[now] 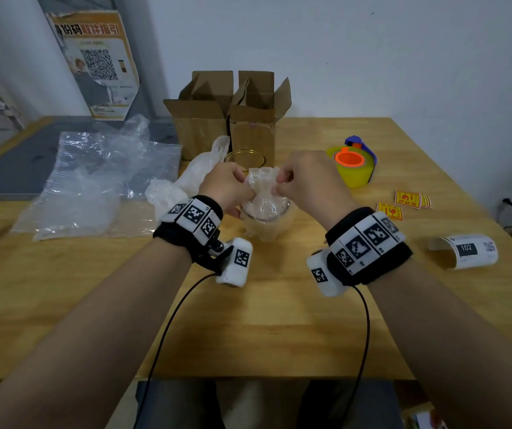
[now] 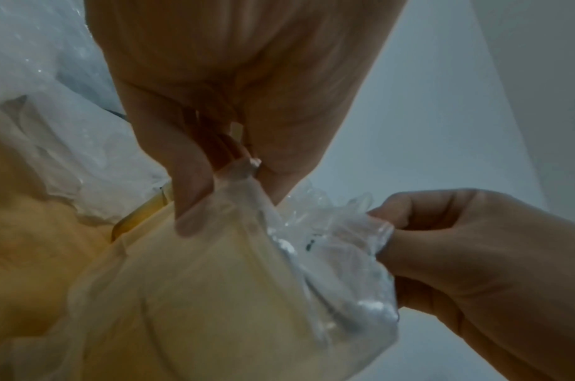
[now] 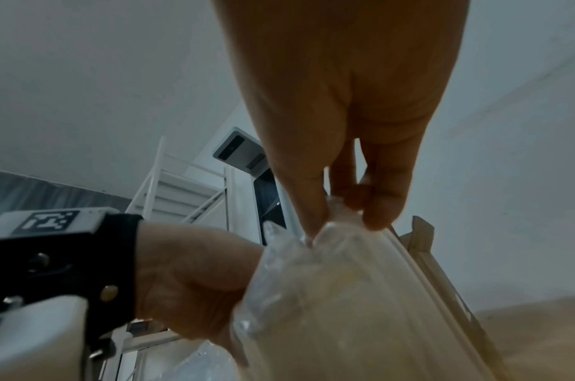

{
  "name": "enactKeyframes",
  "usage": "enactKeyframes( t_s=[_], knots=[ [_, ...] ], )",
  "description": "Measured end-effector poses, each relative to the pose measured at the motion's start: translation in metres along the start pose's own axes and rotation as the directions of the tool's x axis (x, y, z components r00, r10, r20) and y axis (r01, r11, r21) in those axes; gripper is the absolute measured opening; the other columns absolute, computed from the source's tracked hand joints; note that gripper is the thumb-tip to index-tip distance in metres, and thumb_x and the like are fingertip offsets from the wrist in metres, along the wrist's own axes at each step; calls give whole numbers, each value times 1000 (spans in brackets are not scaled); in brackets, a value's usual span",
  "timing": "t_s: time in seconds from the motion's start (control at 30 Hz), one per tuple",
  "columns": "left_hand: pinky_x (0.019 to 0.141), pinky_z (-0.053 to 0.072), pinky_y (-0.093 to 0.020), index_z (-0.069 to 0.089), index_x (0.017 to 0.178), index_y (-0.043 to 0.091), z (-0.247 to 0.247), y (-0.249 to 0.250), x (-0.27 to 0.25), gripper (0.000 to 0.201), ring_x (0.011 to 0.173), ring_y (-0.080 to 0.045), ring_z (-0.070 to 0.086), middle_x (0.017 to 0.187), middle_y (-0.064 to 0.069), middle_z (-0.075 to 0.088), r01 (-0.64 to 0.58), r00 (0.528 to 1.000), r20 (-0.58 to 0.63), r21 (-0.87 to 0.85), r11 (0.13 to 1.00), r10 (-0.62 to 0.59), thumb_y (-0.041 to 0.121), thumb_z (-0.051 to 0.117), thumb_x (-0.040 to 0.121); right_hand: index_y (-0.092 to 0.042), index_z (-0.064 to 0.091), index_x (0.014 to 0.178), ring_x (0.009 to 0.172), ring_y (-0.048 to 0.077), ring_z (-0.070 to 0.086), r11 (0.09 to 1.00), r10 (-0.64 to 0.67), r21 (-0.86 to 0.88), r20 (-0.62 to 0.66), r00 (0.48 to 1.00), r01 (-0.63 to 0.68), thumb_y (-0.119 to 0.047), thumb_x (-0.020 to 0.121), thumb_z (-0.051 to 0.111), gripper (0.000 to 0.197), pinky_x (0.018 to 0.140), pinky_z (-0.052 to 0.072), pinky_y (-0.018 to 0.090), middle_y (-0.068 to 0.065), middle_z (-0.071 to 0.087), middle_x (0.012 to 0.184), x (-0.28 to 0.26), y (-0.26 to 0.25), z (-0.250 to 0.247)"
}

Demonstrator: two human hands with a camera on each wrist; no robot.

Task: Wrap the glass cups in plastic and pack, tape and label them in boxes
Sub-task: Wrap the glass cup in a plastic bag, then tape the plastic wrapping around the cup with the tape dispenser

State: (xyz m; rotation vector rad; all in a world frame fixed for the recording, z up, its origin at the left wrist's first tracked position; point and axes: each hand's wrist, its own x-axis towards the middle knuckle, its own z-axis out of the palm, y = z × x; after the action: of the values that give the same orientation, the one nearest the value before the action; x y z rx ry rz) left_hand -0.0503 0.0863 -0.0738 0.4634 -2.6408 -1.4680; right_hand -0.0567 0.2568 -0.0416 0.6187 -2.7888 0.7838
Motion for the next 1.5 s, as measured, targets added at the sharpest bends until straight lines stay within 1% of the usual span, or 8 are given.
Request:
enactKeyframes(
  t_s=[0.17, 0.33, 0.63, 0.77, 1.03, 1.23, 1.37, 1.5],
  knots=[
    [63, 65, -50, 54, 77, 19, 1, -3, 0, 23, 81, -33, 72, 90, -5, 65, 9, 999, -30, -37, 999, -10, 3, 69, 82, 4, 75, 87, 102, 36, 59, 998, -55, 16, 199, 978, 53, -23, 95, 64, 30, 84, 52, 44, 25, 65, 107, 4, 5, -9],
    [62, 65, -48, 58, 84, 19, 1, -2, -1, 19, 82, -30, 73, 95, -4, 66, -17, 999, -29, -47, 999, 16, 4, 69, 84, -21, 80, 108, 122, 22, 41, 999, -2, -44, 260, 966, 13, -44, 84, 82, 34, 104, 42, 39, -6, 45, 119, 1, 11, -8],
    [66, 65, -47, 57, 137, 33, -4, 13, -20, 49, 101, -22, 66, 116, -6, 60, -62, 973, 204, -214, 975, 107, 13, 68, 94, -24, 65, 65, 92, 17, 63, 990, 130, -71, 161, 978, -119, -22, 71, 95, 31, 69, 44, 30, -2, 61, 97, 16, 7, -10],
    [61, 65, -44, 60, 136, 35, 1, 16, -21, 65, 89, -16, 70, 106, 0, 62, -202, 963, 174, -47, 978, 207, 17, 87, 79, -19, 71, 67, 74, 17, 65, 990, 141, -38, 210, 967, -136, -23, 70, 94, 24, 57, 46, 28, -1, 68, 79, 21, 11, -8],
    [50, 60, -33, 70, 124, 36, 9, 14, -14, 56, 82, -14, 69, 96, 11, 63, -185, 980, 78, 25, 982, 182, 18, 90, 75, -20, 70, 62, 78, 26, 70, 993, 122, -27, 186, 975, -119, -18, 75, 83, 18, 72, 62, 45, 3, 69, 77, 25, 21, 1],
    [51, 59, -30, 66, 125, 35, 6, 19, -13, 56, 84, -11, 66, 99, 18, 61, -146, 989, 47, 98, 984, 142, 23, 89, 76, -20, 56, 51, 44, 13, 39, 982, 117, 126, 192, 974, -143, -34, 91, 62, 43, 49, 32, 28, -11, 36, 43, 22, 17, -17],
    [69, 65, -39, 60, 129, 32, -1, 37, -3, 57, 82, -19, 68, 106, 9, 57, -98, 994, 69, 271, 958, 83, 27, 87, 79, -20, 80, 89, 70, 16, 67, 854, 240, 460, 66, 969, -243, -43, 100, 52, 37, 62, 48, 28, -4, 76, 83, 31, 38, -42],
    [76, 65, -47, 59, 123, 29, 4, 50, 5, 53, 84, -25, 72, 101, 6, 60, -56, 995, 91, 288, 956, 31, 26, 87, 78, -20, 74, 90, 76, 20, 63, 785, 439, 512, -66, 896, -347, -36, 95, 59, 22, 69, 53, 37, 0, 71, 88, 55, 84, -43]
  ],
)
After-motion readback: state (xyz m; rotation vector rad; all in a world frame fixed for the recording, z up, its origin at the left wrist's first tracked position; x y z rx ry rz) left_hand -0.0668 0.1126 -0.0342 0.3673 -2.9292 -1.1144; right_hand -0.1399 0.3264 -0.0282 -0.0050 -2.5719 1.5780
